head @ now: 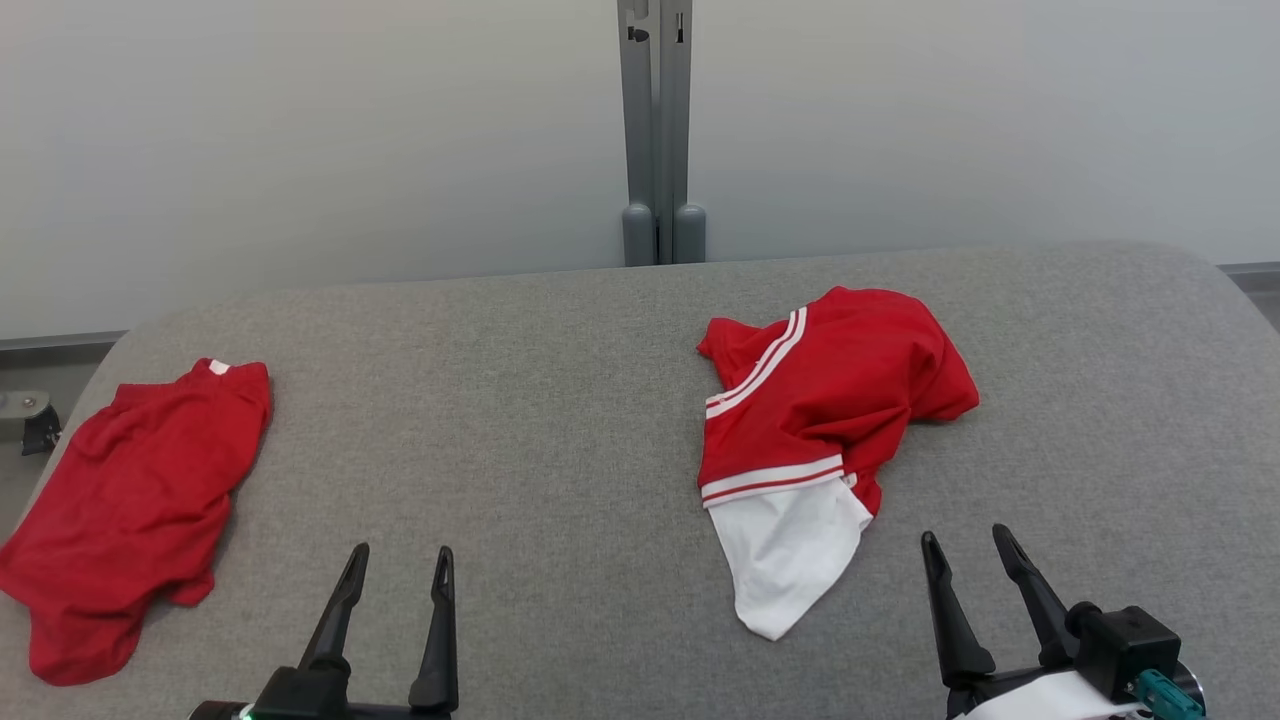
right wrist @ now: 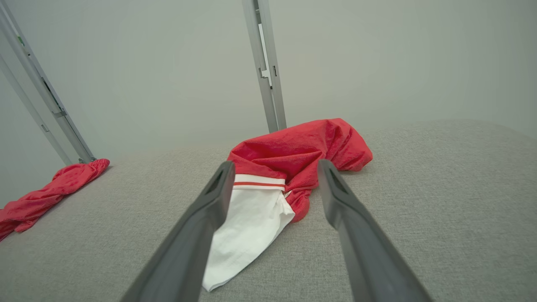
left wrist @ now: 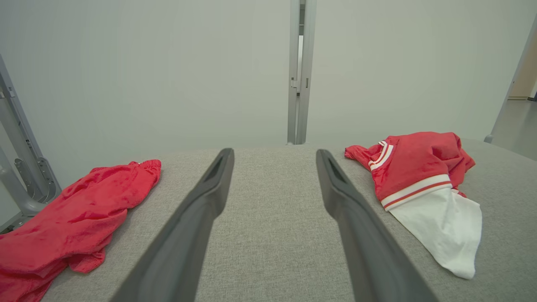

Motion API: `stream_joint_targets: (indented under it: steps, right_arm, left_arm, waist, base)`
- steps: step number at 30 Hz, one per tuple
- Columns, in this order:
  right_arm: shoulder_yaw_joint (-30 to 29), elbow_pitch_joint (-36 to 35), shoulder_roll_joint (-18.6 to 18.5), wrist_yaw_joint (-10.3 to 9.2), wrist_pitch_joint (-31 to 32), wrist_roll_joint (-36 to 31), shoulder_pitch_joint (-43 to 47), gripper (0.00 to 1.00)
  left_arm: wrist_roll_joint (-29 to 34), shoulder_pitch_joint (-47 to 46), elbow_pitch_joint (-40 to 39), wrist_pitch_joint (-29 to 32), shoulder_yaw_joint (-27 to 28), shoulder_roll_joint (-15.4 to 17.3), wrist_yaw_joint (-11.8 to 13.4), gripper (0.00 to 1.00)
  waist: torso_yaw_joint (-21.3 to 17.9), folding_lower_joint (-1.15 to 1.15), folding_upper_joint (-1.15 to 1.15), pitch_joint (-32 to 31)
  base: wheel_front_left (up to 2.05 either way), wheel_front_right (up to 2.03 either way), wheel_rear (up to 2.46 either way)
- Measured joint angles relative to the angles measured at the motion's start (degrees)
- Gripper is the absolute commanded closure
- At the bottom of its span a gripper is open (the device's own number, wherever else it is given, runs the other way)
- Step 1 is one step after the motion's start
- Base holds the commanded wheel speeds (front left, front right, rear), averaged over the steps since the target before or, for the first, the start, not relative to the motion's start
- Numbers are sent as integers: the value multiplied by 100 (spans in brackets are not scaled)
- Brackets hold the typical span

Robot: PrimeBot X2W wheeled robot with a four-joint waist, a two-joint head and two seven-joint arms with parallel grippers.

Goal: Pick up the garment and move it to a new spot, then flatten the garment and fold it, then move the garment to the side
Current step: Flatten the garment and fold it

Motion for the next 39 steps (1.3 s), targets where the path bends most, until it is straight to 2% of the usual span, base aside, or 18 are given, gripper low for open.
stream_joint_targets:
  steps: [27, 33, 39]
  right_arm:
    - [-18, -62, 0, 0, 0, -30, -8, 0]
    - [-85, -168, -1, 0, 0, -122, -132, 0]
    - [-155, -303, 2, 0, 0, -215, -402, 0]
  left_arm:
    - [-9, -57, 257, -1, -152, -2, 12, 0]
    - [5, -589, 708, 0, -436, -2, -157, 0]
    - [7, -1722, 1463, 1, -1022, -7, -332, 0]
  waist:
    - [-73, 0, 0, 128]
    - [-150, 0, 0, 359]
    - [-236, 0, 0, 807]
  base:
    - [0, 0, 0]
    - [0, 0, 0]
    - [0, 0, 0]
